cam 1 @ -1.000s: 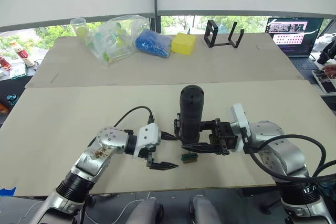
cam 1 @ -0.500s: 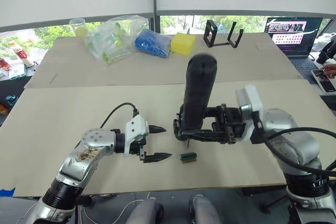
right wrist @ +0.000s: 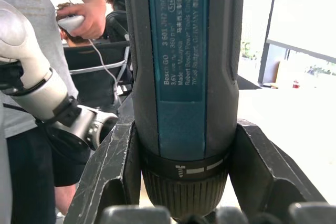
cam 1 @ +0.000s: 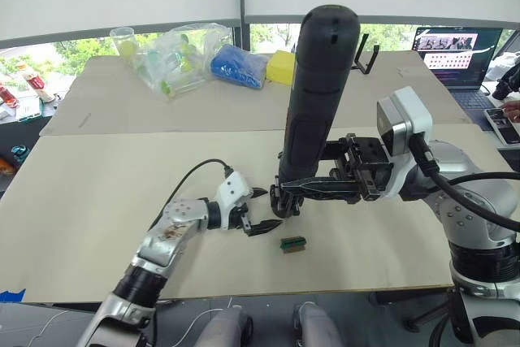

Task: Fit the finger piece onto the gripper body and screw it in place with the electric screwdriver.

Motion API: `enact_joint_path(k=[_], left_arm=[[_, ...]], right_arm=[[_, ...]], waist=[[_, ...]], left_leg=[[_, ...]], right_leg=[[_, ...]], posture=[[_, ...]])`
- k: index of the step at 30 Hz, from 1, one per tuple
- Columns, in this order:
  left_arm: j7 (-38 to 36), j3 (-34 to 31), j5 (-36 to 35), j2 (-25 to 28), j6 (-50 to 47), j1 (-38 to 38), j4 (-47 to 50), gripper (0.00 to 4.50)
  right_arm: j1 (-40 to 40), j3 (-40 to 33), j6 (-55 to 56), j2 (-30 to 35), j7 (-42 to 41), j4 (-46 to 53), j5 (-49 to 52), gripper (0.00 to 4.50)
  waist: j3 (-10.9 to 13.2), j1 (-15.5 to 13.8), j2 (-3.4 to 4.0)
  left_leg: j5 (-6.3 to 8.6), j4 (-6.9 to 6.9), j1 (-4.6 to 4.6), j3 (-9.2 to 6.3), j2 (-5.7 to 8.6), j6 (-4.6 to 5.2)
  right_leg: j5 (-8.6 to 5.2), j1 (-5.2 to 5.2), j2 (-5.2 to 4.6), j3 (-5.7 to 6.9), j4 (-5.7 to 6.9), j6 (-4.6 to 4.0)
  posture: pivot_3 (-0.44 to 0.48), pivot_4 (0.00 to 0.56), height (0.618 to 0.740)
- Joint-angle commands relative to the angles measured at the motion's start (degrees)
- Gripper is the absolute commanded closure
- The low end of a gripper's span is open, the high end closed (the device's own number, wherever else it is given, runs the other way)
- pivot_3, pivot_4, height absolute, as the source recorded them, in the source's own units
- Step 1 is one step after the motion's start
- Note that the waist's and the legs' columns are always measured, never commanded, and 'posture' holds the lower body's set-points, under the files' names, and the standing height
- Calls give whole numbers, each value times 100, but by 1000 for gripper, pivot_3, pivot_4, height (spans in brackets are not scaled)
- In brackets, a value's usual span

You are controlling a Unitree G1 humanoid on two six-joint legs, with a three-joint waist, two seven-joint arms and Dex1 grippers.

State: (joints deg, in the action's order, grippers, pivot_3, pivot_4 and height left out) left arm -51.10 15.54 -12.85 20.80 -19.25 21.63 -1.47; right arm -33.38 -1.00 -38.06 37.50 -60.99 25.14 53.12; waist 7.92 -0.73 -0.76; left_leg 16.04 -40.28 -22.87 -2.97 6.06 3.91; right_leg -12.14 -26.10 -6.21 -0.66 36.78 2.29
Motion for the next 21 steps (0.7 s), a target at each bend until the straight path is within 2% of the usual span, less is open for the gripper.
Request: enact_joint_path(k=[1,5,9,11,16,21], left_arm=[[34,48,115,-158,265,202,-224,0],[-161,128,214,-334,610,487,-681,0],[-1308,124,79,-320,1385,1345,-1779,1694],[-1762,153,69,-324,1581,1662,-2261,2169],[-2167,164,429,-493,2382,2453,-3677,2168],[-2159,98,673,-611,2895,2719,-4444,2168]], right_arm=[[-136,-297,11,52,32,167,241,2576],[-106,-328,5,79,51,189,235,2576],[-53,-371,-30,105,96,265,276,2576],[-27,-382,-68,103,141,324,307,2576],[16,-387,-128,118,271,461,394,2576],[69,-384,-99,157,289,482,391,2576]], waist=[[0,5,0],[0,2,0],[1,-22,-2],[1,-9,-2],[5,5,-8],[5,-1,-9]], left_leg=[[0,0,0,0,0,0],[0,0,0,0,0,0],[-1,-7,-5,0,2,0],[-1,-12,-10,-1,1,0],[1,-14,-24,0,3,4],[3,-34,-32,-2,2,8]], right_leg=[[0,-1,0,-1,0,0],[0,-1,0,0,0,0],[0,-2,-1,4,2,0],[0,-4,0,8,1,-1],[1,-12,-1,12,-4,1],[1,-11,-2,15,0,2]], posture=[[0,150,737],[0,150,737],[0,150,737],[0,150,737],[0,150,737],[0,150,737]])
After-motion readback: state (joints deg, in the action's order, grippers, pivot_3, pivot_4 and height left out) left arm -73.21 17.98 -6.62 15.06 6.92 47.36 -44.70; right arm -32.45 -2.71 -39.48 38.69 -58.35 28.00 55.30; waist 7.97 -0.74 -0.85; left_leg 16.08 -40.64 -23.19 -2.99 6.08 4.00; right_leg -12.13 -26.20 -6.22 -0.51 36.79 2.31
